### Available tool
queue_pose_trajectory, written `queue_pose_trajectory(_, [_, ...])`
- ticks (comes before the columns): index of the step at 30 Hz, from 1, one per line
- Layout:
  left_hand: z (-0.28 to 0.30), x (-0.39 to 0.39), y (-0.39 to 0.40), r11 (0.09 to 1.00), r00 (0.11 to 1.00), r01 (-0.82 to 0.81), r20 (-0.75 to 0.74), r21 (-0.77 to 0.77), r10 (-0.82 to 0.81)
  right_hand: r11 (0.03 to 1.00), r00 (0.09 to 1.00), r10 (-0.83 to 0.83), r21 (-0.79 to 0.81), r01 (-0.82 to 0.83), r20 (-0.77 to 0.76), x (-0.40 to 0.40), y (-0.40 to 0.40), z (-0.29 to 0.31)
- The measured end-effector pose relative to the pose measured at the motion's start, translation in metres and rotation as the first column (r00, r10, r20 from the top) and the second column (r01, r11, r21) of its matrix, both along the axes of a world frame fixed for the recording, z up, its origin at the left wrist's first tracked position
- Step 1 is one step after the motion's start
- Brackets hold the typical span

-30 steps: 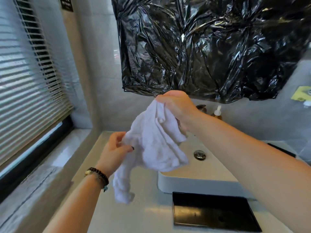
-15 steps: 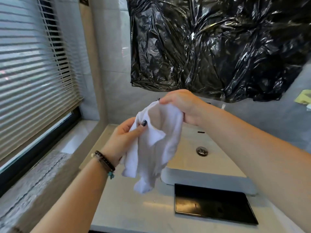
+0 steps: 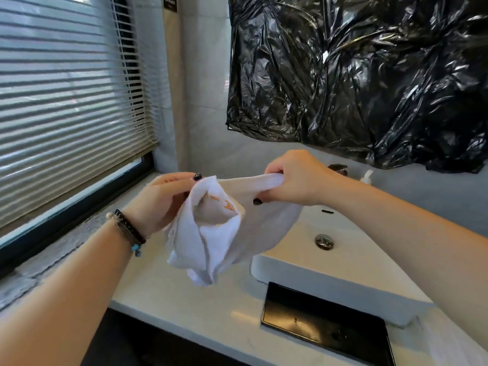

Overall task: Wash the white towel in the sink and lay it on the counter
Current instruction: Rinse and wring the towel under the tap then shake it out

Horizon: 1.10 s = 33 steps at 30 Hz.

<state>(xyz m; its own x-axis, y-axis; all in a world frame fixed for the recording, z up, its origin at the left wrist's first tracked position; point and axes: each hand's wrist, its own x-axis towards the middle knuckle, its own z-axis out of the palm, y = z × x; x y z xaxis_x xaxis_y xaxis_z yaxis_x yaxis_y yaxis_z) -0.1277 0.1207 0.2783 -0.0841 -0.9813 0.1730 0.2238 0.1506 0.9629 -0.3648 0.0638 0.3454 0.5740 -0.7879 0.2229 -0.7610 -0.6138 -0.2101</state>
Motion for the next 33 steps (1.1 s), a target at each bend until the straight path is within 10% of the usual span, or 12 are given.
queue_pose_trajectory(5, [-0.003, -0.042, 0.013, 0.996, 0.968, -0.012, 0.247, -0.09, 0.034, 1.0, 0.992, 0.011, 0.013, -0.013, 0.127, -0.013, 0.003, -0.014])
queue_pose_trajectory(11, [0.007, -0.074, 0.023, 0.925, 0.7, -0.194, 0.614, -0.327, 0.365, 0.983, 0.929, -0.107, 0.179, 0.045, 0.354, -0.02, 0.012, -0.011])
queue_pose_trajectory(20, [-0.016, -0.043, 0.039, 0.851, 0.17, -0.311, 0.856, -0.424, 0.489, 0.957, 0.959, 0.152, -0.28, -0.082, 0.239, -0.015, 0.018, -0.002])
queue_pose_trajectory(26, [-0.048, -0.04, 0.046, 0.803, 0.596, -0.581, 0.603, -0.134, 0.531, 0.934, 0.975, 0.078, -0.357, 0.002, 0.21, -0.032, 0.009, -0.005])
queue_pose_trajectory(33, [-0.016, -0.049, 0.054, 0.768, 0.527, -0.503, 0.564, -0.396, 0.636, 0.965, 0.983, 0.009, -0.261, 0.04, 0.183, -0.064, -0.017, -0.007])
